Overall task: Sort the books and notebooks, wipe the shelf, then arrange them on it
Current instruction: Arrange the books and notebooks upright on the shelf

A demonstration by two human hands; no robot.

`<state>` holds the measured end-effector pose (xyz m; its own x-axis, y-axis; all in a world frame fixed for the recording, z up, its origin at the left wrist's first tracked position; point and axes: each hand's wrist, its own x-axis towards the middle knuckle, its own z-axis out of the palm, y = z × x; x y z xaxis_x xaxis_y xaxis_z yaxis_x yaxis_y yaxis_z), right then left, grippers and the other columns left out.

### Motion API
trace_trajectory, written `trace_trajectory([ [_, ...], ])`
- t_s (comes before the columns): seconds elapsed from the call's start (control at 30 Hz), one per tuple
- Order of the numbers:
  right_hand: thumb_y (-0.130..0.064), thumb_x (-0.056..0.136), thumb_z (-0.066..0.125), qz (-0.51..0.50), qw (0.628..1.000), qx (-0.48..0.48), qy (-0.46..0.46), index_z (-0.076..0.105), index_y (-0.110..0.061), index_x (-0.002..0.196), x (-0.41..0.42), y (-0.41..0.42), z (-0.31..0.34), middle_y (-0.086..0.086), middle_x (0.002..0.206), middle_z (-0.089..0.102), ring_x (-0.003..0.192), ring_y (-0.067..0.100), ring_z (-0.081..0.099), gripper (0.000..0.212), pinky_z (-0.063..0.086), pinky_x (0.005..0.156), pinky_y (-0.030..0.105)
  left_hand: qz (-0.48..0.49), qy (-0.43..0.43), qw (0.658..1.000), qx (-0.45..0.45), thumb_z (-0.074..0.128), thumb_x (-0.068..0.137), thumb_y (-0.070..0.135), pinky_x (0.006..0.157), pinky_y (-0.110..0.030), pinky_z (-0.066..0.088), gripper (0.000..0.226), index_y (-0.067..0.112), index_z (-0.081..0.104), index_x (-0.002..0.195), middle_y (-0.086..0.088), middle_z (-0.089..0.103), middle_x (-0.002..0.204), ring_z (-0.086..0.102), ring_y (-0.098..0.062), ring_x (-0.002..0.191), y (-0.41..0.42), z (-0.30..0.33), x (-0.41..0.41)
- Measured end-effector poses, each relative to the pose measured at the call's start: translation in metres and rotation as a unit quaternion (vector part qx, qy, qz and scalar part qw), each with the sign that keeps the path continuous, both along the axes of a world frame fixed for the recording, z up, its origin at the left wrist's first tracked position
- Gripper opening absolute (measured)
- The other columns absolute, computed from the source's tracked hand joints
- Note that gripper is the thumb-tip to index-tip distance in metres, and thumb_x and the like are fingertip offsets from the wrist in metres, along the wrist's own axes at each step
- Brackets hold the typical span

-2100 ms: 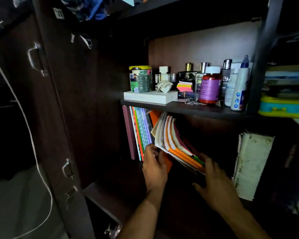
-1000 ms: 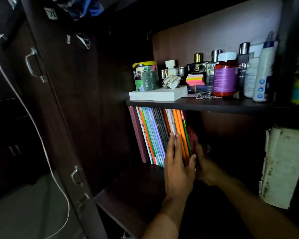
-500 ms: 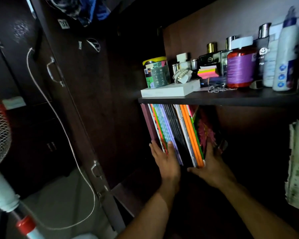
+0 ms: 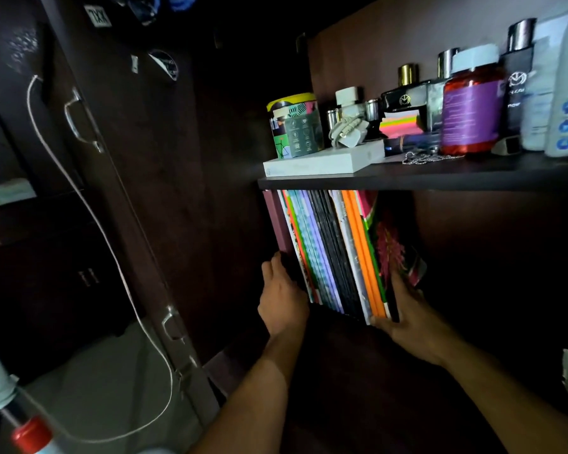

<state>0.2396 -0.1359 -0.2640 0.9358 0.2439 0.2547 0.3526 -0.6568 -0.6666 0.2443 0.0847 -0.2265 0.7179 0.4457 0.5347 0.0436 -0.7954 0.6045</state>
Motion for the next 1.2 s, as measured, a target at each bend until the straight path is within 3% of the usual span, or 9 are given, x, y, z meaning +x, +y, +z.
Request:
trace_trajectory([
  [0.13,-0.041,0.093,0.069,0.011,1.0,-0.001,-0.022,-0.024,-0.037,0.156,0.003,0.003,-0.006,-0.002,0.171,-0.003,0.156,0.029,0.005,0.112,0.019,0.125,0.048,0.003,-0.022,0.999,-0.028,0.05,0.09,0.011,0.061,-0.04,0.043,0.067,0.043,0.025,0.144,0.005,0.041,0.132,0.067,-0.037,0.083,-0.002,0.006,-0.004],
  [0.3,-0.045,0.097,0.062,0.02,0.999,-0.024,-0.019,-0.026,-0.031,0.156,-0.006,0.005,-0.002,0.0,0.17,-0.006,0.156,0.024,0.0,0.107,0.012,0.126,0.047,-0.05,-0.062,0.997,-0.016,0.052,0.09,0.013,0.062,-0.042,0.052,0.055,0.04,0.034,0.134,0.008,0.046,0.119,0.064,-0.028,0.094,-0.002,0.002,-0.003],
  [0.37,-0.044,0.096,0.064,0.016,1.0,-0.006,-0.014,-0.024,-0.032,0.157,-0.007,0.006,0.001,-0.001,0.17,-0.006,0.156,0.019,0.001,0.107,0.011,0.126,0.046,-0.086,-0.095,0.992,-0.009,0.054,0.097,0.03,0.072,-0.042,0.056,0.05,0.037,0.036,0.143,0.008,0.048,0.124,0.063,-0.022,0.103,-0.002,-0.003,-0.001],
  [0.43,-0.043,0.095,0.066,0.008,1.0,0.013,-0.015,-0.022,-0.035,0.157,-0.006,0.006,0.002,-0.004,0.17,-0.004,0.156,0.02,0.005,0.108,0.013,0.126,0.046,-0.141,-0.113,0.983,-0.017,0.045,0.099,0.054,0.097,-0.039,0.052,0.061,0.032,0.032,0.154,0.003,0.042,0.14,0.053,-0.019,0.125,-0.008,-0.008,0.0],
  [0.53,-0.047,0.093,0.066,-0.006,0.999,0.011,-0.034,-0.023,-0.04,0.156,-0.006,0.008,0.002,-0.006,0.17,0.0,0.155,0.02,0.011,0.108,0.018,0.125,0.051,-0.2,-0.11,0.973,0.029,0.04,0.094,0.073,0.122,-0.033,0.016,0.089,0.027,0.007,0.163,0.003,0.003,0.168,0.009,-0.014,0.152,-0.019,-0.01,0.001],
  [0.63,-0.057,0.095,0.055,-0.048,0.997,-0.051,-0.035,-0.023,-0.037,0.156,-0.007,0.013,0.003,-0.006,0.17,-0.003,0.156,0.018,0.01,0.101,0.013,0.124,0.053,-0.208,-0.132,0.966,0.079,0.053,0.094,0.066,0.125,-0.04,0.005,0.102,0.02,-0.006,0.163,0.001,-0.02,0.169,-0.015,-0.016,0.155,-0.024,-0.006,-0.002],
  [0.8,-0.074,0.093,0.03,-0.082,0.992,-0.078,-0.05,-0.017,-0.031,0.158,-0.008,0.016,-0.002,-0.001,0.171,0.001,0.155,0.022,0.016,0.091,0.014,0.123,0.049,-0.285,-0.132,0.937,0.156,0.055,0.096,0.061,0.125,-0.056,0.013,0.102,0.008,-0.003,0.161,-0.007,-0.017,0.169,-0.012,-0.026,0.157,-0.039,-0.007,-0.004],
  [1.0,-0.063,0.092,0.056,-0.019,0.999,-0.041,-0.011,-0.029,-0.044,0.152,0.004,0.005,-0.001,-0.004,0.171,-0.005,0.156,0.021,0.008,0.105,0.01,0.125,0.046,-0.263,-0.075,0.945,0.179,0.04,0.094,0.074,0.126,-0.053,0.0,0.106,0.014,-0.022,0.156,-0.004,-0.032,0.165,-0.024,-0.025,0.154,-0.04,-0.012,0.009],
  [1.2,-0.057,0.095,0.056,-0.026,0.999,-0.025,-0.019,-0.009,-0.036,0.16,0.004,0.006,-0.001,-0.003,0.169,0.017,0.154,0.022,0.021,0.094,0.011,0.124,0.053,-0.24,-0.033,0.955,0.173,0.028,0.088,0.083,0.125,-0.055,-0.007,0.111,0.013,-0.027,0.155,-0.006,-0.038,0.162,-0.032,-0.025,0.151,-0.052,-0.008,0.005],
])
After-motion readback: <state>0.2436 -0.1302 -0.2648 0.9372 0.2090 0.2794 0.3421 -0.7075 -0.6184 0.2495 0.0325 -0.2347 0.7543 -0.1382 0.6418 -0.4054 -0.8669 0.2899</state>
